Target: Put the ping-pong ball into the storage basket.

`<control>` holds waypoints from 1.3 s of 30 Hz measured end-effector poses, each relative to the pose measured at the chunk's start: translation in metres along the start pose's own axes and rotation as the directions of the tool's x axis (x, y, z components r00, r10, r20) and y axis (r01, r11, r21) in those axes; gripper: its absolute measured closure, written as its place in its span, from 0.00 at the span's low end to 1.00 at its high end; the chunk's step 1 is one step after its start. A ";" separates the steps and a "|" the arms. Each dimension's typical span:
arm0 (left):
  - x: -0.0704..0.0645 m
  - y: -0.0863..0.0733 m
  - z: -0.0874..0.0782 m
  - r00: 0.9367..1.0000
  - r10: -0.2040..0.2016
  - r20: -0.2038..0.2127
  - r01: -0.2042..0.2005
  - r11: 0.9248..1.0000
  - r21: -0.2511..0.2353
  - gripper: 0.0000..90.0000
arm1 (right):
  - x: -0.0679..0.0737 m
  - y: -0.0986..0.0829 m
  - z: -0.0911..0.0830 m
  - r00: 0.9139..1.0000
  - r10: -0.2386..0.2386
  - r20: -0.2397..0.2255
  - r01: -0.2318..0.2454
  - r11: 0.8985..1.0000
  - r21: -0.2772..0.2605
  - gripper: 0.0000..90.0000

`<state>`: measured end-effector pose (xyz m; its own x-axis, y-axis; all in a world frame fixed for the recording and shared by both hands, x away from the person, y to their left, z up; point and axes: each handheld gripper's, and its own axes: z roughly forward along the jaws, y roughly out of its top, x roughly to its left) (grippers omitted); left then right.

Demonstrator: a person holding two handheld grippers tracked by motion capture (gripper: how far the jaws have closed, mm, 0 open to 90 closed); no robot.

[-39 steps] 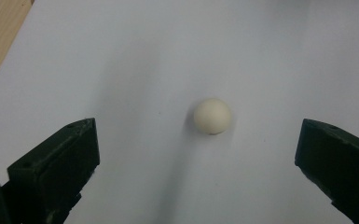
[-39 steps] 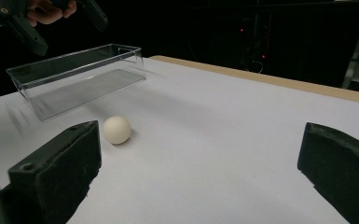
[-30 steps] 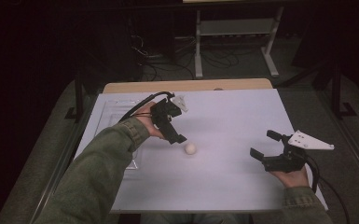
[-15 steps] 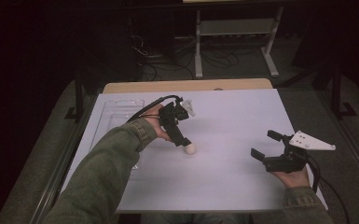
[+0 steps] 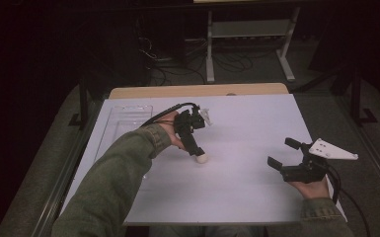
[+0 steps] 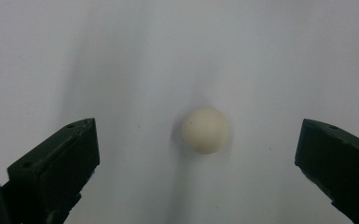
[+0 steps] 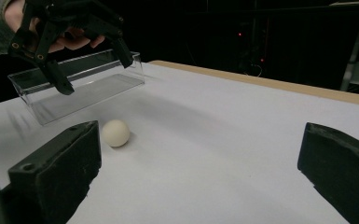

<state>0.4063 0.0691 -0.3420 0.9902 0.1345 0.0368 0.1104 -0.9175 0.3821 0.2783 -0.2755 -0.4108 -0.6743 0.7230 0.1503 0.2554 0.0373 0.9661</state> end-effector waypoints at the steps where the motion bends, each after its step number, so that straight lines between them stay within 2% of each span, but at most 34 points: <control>1: 0.000 0.000 0.001 1.000 0.001 0.001 -0.001 1.000 0.002 0.00 | 0.000 0.000 0.000 1.000 -0.002 0.000 0.002 1.000 0.000 0.00; 10: 0.004 0.004 0.012 1.000 0.013 0.013 -0.013 1.000 0.009 0.00 | 0.000 0.000 0.000 1.000 -0.001 0.001 0.001 1.000 0.001 0.00; 18: 0.004 0.005 0.020 1.000 0.021 0.021 -0.021 0.999 0.036 0.00 | 0.000 0.000 0.000 1.000 0.000 0.000 0.000 1.000 0.003 0.00; 24: 0.004 0.004 0.030 0.999 0.031 0.042 -0.034 0.996 0.081 0.00 | 0.000 -0.001 -0.001 1.000 0.003 -0.003 -0.003 1.000 0.004 0.00; 30: 0.002 0.003 0.039 0.998 0.045 0.045 -0.048 0.996 0.079 0.00 | -0.001 -0.001 -0.001 1.000 0.002 -0.003 -0.002 1.000 0.005 0.00; 33: 0.002 0.004 0.040 0.998 0.053 0.045 -0.056 0.996 0.070 0.05 | -0.001 -0.001 -0.001 1.000 0.002 -0.004 -0.002 1.000 0.006 0.00; 39: 0.000 0.004 0.051 0.997 0.058 0.054 -0.063 0.994 0.087 0.05 | -0.002 -0.001 -0.002 1.000 0.001 -0.005 -0.001 1.000 0.007 0.00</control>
<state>0.4112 0.0468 -0.3875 0.9982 0.0601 0.0088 0.0548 -0.9531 0.2975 0.2775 -0.2782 -0.4119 -0.6772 0.7198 0.1525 0.2611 0.0414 0.9644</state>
